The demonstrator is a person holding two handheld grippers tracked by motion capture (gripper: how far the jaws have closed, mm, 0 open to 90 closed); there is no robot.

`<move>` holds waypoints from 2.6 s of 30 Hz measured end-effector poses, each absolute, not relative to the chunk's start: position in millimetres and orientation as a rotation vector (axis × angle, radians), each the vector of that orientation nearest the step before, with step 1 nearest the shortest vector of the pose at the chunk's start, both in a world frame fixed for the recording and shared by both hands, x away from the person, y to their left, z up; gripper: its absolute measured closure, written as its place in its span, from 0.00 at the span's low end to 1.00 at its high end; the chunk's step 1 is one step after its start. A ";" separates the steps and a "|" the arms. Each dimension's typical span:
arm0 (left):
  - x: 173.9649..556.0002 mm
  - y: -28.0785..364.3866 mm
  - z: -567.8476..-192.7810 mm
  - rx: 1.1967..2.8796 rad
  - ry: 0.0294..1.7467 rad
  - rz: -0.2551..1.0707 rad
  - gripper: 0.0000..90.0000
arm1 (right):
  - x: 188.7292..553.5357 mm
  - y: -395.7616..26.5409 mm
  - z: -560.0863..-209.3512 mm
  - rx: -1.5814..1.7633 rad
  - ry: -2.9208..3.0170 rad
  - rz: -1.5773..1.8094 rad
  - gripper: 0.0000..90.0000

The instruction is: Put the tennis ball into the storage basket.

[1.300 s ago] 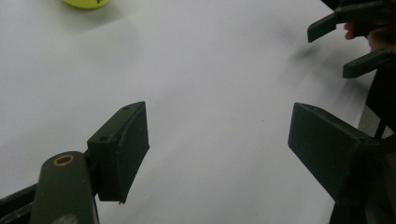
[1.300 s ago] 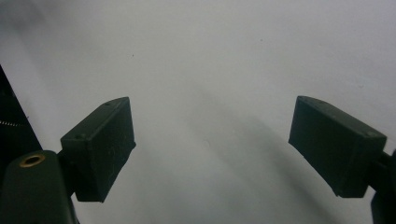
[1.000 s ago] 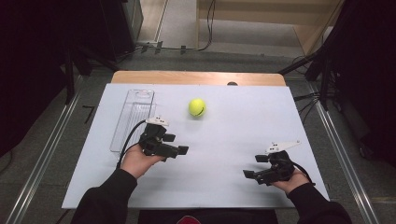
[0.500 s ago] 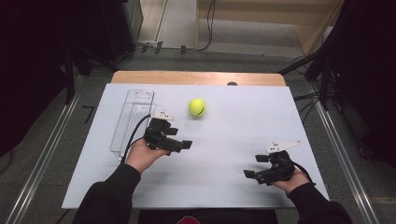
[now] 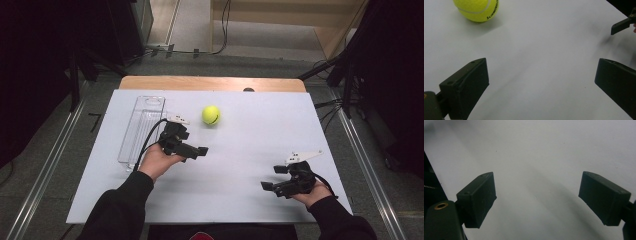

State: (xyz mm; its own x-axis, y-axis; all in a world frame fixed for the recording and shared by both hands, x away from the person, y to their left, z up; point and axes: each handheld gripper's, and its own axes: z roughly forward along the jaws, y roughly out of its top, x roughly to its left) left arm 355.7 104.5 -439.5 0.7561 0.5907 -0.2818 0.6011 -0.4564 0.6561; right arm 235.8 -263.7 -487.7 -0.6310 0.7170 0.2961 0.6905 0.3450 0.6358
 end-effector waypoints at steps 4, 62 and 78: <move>360.7 101.3 -439.0 2.176 0.889 -0.012 0.01 | 235.7 -263.0 -487.7 1.337 2.550 1.175 0.14; 450.5 53.1 -434.7 2.170 0.959 0.057 0.01 | 236.0 -261.2 -487.7 1.326 2.563 1.176 0.14; 472.8 40.6 -438.6 2.188 0.989 0.099 0.02 | 236.2 -259.8 -488.1 1.316 2.571 1.177 0.14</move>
State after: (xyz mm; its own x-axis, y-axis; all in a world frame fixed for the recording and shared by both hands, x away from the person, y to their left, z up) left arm 472.8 40.6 -438.6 0.7023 0.6798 -0.2114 0.6241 -0.4451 0.6422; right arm 236.2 -259.8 -488.1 -0.6439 0.7042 0.2993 0.6867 0.3594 0.6318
